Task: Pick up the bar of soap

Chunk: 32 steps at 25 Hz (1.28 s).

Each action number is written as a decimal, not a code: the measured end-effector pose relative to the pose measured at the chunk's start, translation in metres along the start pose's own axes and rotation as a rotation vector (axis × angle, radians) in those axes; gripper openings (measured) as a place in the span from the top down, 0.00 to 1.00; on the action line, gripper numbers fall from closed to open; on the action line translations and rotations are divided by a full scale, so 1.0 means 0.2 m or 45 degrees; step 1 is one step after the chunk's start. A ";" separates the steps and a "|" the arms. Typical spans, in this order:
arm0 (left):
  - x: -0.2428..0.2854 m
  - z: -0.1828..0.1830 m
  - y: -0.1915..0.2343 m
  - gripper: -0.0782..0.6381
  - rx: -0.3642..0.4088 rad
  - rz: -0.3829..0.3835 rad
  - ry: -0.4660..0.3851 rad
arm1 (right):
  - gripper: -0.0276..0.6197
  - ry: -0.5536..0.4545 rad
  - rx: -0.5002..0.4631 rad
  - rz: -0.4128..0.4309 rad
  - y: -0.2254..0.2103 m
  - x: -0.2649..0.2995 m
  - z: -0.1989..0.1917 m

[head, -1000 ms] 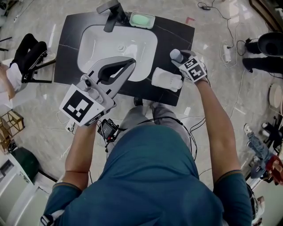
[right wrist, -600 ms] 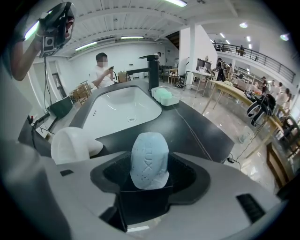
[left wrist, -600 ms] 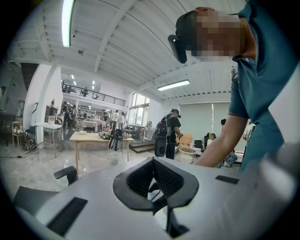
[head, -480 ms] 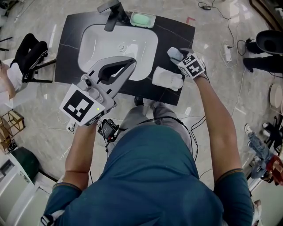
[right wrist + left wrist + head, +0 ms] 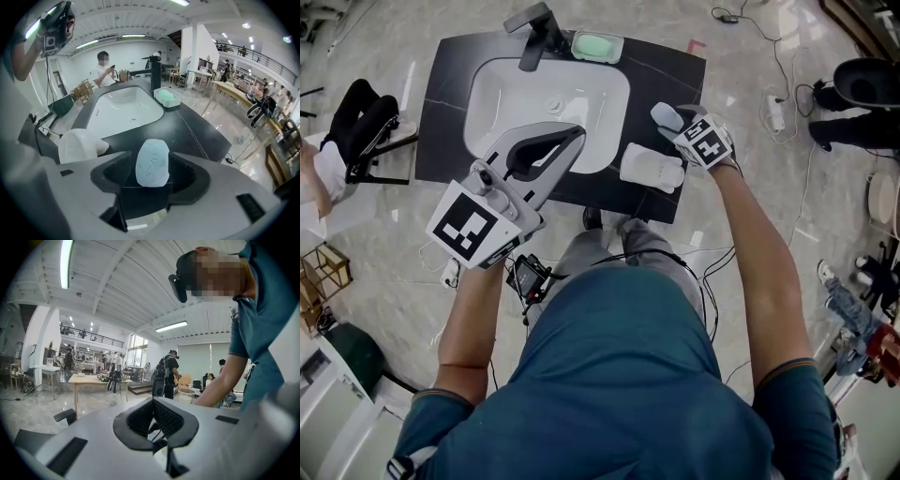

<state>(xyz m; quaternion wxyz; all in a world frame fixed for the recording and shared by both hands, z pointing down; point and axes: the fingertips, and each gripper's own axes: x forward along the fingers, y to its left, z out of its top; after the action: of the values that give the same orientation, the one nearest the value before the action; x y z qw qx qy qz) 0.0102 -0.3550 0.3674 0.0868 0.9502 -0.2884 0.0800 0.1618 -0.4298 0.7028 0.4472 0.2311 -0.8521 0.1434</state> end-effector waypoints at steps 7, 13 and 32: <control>-0.01 0.05 -0.05 0.89 0.031 -0.041 -0.013 | 0.68 -0.118 0.009 -0.072 0.00 -0.17 0.10; -0.03 0.10 -0.11 0.89 0.066 -0.081 -0.010 | 0.92 -0.311 0.033 -0.194 0.00 -0.45 0.28; -0.08 0.28 -0.27 0.89 0.199 -0.179 -0.094 | 0.94 -1.024 0.152 -0.463 0.35 -1.72 0.80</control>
<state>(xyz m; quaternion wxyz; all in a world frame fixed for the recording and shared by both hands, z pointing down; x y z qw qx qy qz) 0.0325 -0.3133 0.3037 0.0073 0.9742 -0.2170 0.0610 0.1829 -0.3510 0.3255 0.0840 0.4402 -0.8939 0.0101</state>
